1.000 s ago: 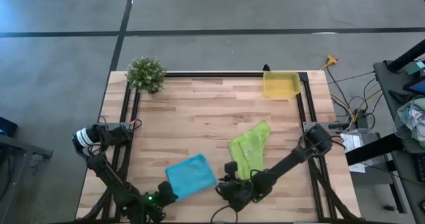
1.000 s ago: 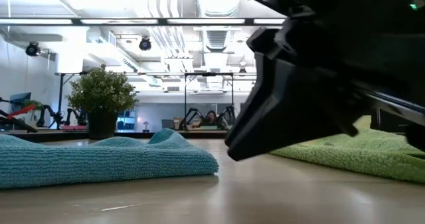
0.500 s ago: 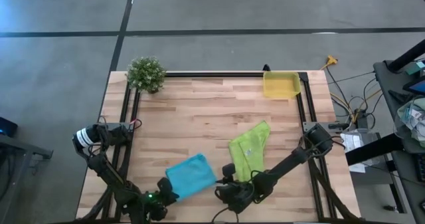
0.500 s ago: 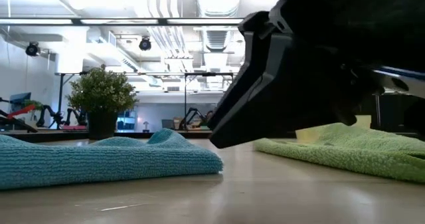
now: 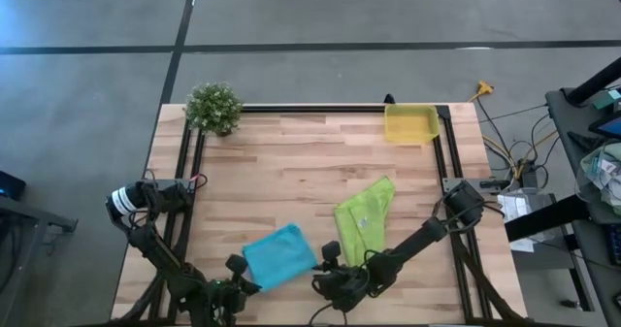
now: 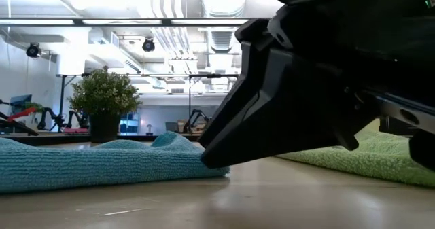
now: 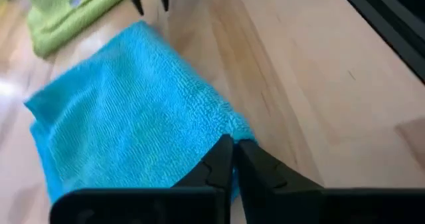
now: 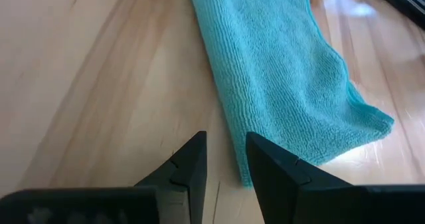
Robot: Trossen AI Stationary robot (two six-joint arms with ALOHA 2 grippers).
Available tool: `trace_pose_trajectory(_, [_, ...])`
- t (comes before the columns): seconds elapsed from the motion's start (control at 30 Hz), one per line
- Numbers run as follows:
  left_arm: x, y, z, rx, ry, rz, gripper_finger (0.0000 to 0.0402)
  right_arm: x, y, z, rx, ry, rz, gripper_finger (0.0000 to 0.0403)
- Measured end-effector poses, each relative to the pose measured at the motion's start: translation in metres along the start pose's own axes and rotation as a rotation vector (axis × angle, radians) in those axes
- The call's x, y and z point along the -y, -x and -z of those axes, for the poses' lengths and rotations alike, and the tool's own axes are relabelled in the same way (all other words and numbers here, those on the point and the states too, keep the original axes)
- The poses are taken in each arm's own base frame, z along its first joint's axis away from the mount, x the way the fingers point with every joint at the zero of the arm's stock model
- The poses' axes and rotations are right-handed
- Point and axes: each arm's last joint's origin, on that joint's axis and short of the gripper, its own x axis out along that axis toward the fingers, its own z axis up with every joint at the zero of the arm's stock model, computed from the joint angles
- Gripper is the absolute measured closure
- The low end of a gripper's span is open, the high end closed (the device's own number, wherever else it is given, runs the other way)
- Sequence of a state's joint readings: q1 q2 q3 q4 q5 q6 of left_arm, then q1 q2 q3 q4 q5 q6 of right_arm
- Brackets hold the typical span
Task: Roll microfiber towels into tight, uniform cylinder then place into a basket
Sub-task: Roll the blue microfiber towel
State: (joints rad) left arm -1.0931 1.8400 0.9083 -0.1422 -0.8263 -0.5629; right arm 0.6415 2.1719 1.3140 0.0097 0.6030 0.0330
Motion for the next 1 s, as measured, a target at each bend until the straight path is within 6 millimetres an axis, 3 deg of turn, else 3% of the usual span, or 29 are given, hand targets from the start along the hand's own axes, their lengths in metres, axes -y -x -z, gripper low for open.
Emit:
trace_pose_trajectory(0.43, [-0.007,-0.004,0.031,0.212,0.363,0.112,0.0401,0.000,0.000,-0.001,0.008,-0.082,0.000,0.0301])
trace_pose_trajectory(0.67, [-0.012,-0.004,0.041,0.208,0.487,0.120,0.0401,0.005,-0.002,-0.004,0.033,-0.286,0.034,0.0311])
trace_pose_trajectory(1.0, [-0.013,-0.003,0.045,0.185,0.671,0.145,0.0402,0.002,0.000,-0.005,0.030,-0.047,0.027,0.0309])
